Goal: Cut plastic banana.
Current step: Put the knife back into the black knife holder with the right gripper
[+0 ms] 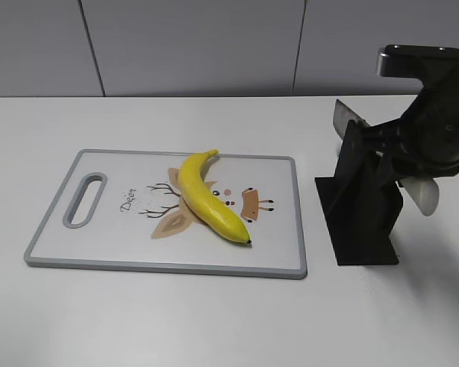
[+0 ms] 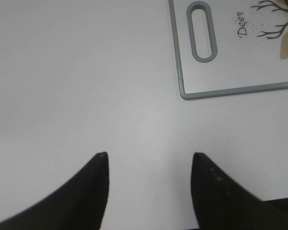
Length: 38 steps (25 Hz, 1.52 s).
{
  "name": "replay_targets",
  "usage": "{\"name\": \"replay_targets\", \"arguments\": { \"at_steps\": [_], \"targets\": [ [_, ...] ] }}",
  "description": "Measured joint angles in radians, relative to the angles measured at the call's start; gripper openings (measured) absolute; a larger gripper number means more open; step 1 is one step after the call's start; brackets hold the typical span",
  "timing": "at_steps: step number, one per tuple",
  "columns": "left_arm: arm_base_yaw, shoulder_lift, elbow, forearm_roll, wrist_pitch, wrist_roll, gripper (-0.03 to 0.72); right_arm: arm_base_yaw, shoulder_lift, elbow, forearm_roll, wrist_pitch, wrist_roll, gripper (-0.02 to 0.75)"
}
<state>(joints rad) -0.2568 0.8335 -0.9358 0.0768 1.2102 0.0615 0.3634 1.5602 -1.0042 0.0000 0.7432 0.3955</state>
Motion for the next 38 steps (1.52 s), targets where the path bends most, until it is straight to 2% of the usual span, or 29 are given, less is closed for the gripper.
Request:
{"name": "replay_targets", "arguments": {
  "at_steps": [5,6,10,11,13,16,25,38],
  "targets": [
    [0.0,0.0,0.0,-0.001,0.008,0.0,0.531,0.0,0.002,-0.002,0.009,0.01,-0.01,0.2],
    [0.0,0.0,0.0,-0.001,0.008,0.0,0.531,0.0,0.002,-0.003,0.021,0.019,-0.027,0.25],
    [0.0,0.0,0.0,-0.001,0.009,0.0,0.531,0.0,0.004,-0.003,0.105,0.062,-0.115,0.554],
    [0.0,-0.001,0.0,-0.001,0.009,0.0,0.531,0.0,0.004,-0.003,0.113,0.074,-0.126,0.609],
    [0.0,-0.008,0.004,-0.001,0.009,0.0,0.531,0.0,0.001,-0.003,0.115,0.096,-0.138,0.655],
    [0.0,-0.056,0.042,-0.001,0.007,0.0,0.531,0.0,-0.04,-0.003,0.108,0.121,-0.148,0.657],
    [0.0,-0.348,0.274,-0.001,0.011,0.0,0.531,0.0,-0.26,-0.003,0.102,0.219,-0.288,0.602],
    [0.0,-0.75,0.389,-0.006,0.013,0.0,0.531,0.0,-0.545,-0.003,0.102,0.302,-0.396,0.596]
  ]
}}
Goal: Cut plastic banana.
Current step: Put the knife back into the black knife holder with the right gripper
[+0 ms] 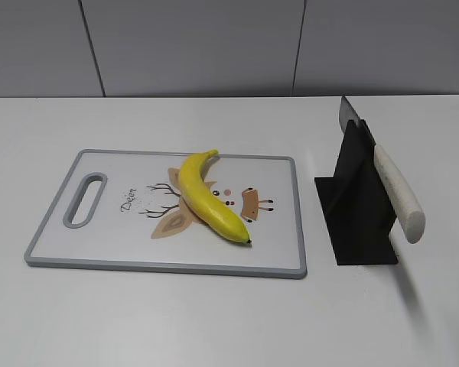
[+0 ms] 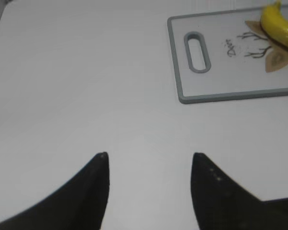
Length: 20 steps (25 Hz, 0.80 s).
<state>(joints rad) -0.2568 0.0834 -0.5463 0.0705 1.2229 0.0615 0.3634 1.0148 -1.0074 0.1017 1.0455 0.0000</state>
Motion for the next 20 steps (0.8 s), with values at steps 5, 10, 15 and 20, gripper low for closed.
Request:
{"name": "replay_targets", "arguments": {
  "at_steps": [5,10,15,20],
  "targets": [
    [0.0,-0.087,0.009,0.0,-0.007,0.0,0.531,0.0,-0.097,0.0,0.0,0.01,-0.027,0.596],
    [0.0,-0.089,0.038,0.001,-0.098,0.012,0.522,0.0,-0.181,0.032,-0.003,0.036,-0.054,0.596],
    [0.0,-0.089,0.054,0.001,-0.125,0.015,0.517,0.0,-0.287,0.135,-0.003,0.05,-0.111,0.596],
    [0.0,-0.089,0.055,0.001,-0.131,0.015,0.515,0.0,-0.435,0.273,-0.003,0.032,-0.184,0.596]
  ]
}}
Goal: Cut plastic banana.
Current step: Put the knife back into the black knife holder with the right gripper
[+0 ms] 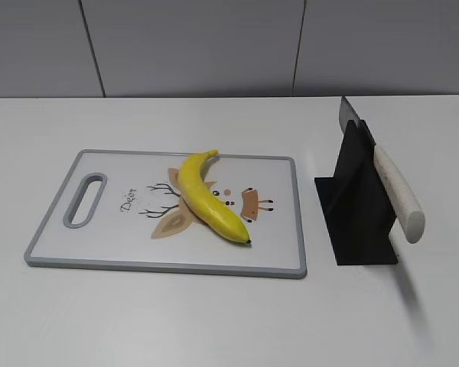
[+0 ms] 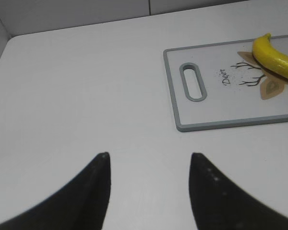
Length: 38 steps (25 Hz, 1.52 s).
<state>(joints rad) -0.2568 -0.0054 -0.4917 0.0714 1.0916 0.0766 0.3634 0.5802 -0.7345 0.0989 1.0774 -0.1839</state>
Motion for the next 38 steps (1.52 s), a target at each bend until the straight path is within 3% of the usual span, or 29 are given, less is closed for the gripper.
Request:
{"name": "replay_targets", "arguments": {
  "at_steps": [11,16,24,38],
  "targets": [
    [0.0,0.0,0.001,0.0,-0.001,0.0,0.502,0.0,-0.313,0.21,0.045,-0.007,-0.041,0.596],
    [0.0,0.0,0.001,0.0,-0.001,0.0,0.504,0.0,-0.408,0.219,0.058,-0.019,-0.043,0.596],
    [0.0,0.0,0.001,-0.001,-0.001,0.0,0.586,0.0,-0.561,0.22,0.058,-0.022,-0.044,0.595],
    [0.0,0.0,0.001,-0.001,-0.002,0.0,0.587,0.0,-0.586,0.223,0.056,-0.022,-0.047,0.595]
  ]
}}
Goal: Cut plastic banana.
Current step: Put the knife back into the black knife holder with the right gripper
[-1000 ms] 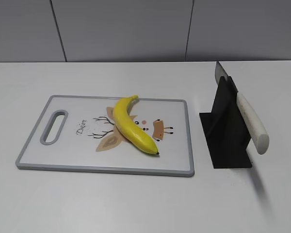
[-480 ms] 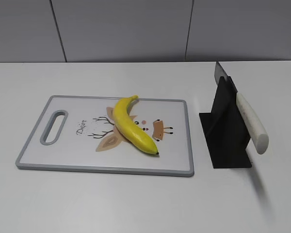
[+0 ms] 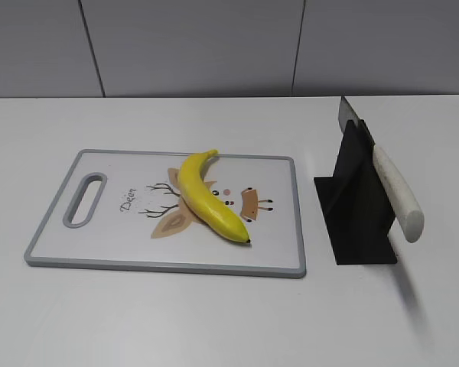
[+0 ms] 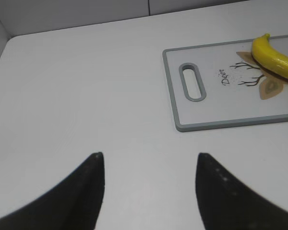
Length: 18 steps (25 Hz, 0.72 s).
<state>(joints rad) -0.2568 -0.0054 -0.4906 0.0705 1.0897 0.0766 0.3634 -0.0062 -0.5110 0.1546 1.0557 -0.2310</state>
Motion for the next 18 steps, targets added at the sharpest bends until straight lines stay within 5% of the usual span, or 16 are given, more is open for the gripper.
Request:
{"name": "replay_targets", "arguments": {
  "at_steps": [7,18],
  "targets": [
    [0.0,0.0,0.0,0.0,0.0,0.001,0.587,-0.035,0.0,0.0,0.003,-0.001,0.0,0.595],
    [0.0,0.0,0.0,0.0,0.0,0.001,0.587,-0.319,0.0,0.0,0.006,-0.001,0.0,0.595]
  ]
}}
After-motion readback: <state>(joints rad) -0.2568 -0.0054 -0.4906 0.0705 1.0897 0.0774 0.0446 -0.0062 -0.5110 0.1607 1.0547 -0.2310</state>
